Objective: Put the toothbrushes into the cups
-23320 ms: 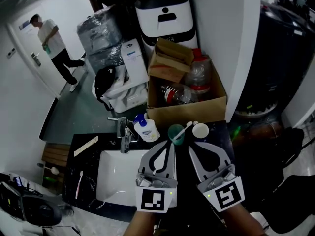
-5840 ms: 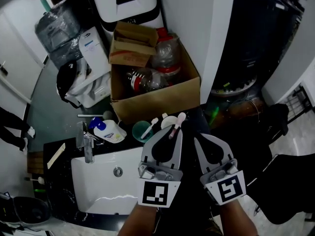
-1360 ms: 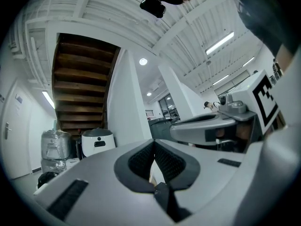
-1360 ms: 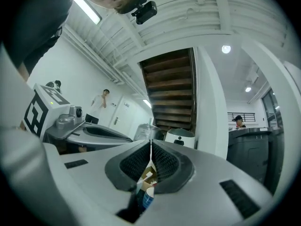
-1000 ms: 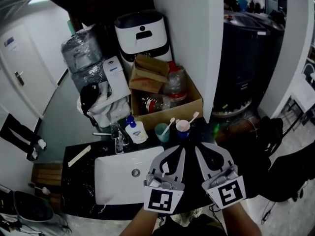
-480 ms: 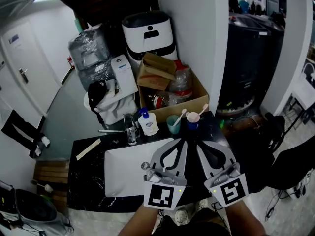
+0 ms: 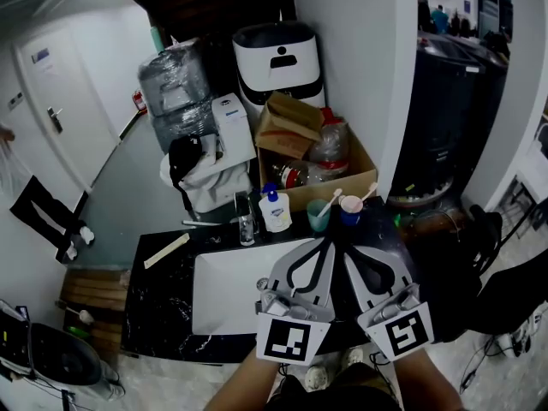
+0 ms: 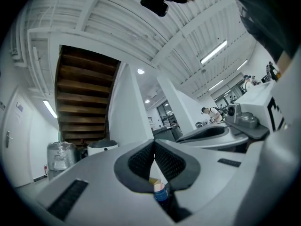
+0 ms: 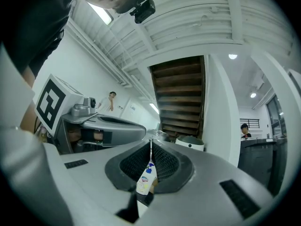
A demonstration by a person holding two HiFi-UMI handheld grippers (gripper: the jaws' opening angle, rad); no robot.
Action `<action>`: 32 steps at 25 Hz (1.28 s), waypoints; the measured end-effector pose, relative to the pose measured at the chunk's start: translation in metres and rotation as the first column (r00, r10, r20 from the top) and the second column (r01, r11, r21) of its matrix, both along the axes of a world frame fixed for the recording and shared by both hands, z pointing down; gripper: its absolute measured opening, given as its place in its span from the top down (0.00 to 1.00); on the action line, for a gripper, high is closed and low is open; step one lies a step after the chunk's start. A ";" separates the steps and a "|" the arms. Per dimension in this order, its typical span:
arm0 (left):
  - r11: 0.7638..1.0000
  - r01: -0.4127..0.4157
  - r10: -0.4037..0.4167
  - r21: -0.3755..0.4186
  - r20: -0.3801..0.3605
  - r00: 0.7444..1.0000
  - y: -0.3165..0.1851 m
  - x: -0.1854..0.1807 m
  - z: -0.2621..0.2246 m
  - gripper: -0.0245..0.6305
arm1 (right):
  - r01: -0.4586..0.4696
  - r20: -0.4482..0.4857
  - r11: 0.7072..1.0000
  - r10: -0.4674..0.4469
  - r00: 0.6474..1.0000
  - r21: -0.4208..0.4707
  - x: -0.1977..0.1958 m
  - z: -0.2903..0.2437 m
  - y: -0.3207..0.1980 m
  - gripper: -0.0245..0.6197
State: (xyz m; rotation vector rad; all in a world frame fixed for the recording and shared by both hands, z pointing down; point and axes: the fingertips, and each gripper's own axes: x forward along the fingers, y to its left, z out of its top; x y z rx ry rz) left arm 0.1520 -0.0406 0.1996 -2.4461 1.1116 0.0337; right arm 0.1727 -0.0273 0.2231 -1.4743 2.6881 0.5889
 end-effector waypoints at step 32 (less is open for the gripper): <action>0.999 0.028 -0.028 -0.020 0.016 0.999 0.004 -0.013 0.015 0.95 | -0.001 -0.004 1.000 0.001 1.000 0.012 -0.014 0.010 0.011 0.91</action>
